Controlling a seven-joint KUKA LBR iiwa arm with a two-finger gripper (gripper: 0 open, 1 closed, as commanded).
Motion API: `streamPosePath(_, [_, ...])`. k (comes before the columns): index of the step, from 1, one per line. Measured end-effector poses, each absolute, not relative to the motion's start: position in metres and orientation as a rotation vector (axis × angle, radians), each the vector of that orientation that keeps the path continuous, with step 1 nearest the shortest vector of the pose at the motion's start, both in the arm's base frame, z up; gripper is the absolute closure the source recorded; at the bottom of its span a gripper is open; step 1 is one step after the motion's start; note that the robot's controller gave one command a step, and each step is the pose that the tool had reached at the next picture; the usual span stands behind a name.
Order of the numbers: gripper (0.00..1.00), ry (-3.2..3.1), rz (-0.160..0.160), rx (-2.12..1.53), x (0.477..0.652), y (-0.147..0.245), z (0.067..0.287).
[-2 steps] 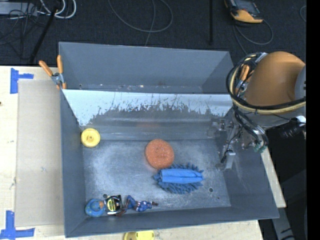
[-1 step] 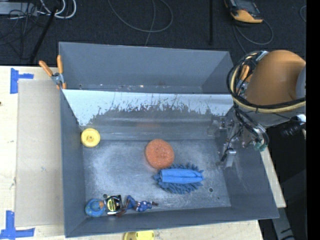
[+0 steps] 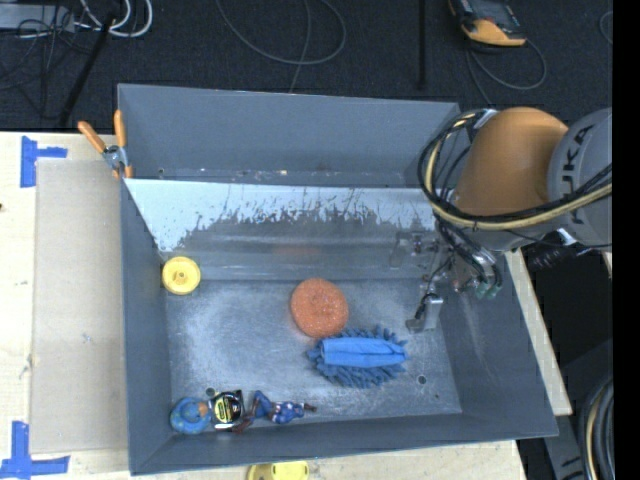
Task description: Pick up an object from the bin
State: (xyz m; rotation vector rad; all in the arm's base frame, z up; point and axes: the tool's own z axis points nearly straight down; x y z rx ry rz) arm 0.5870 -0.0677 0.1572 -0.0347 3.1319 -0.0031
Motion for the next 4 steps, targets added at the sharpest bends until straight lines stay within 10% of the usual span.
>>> streamPosePath(2, [0.00, 3.129, 0.004, -0.325, 0.529, -0.020, 0.069])
streamPosePath(3, [1.00, 3.126, 0.001, -0.322, 0.522, -0.024, 0.070])
streamPosePath(4, [1.00, 3.140, 0.001, -0.111, 0.537, -0.025, 0.070])
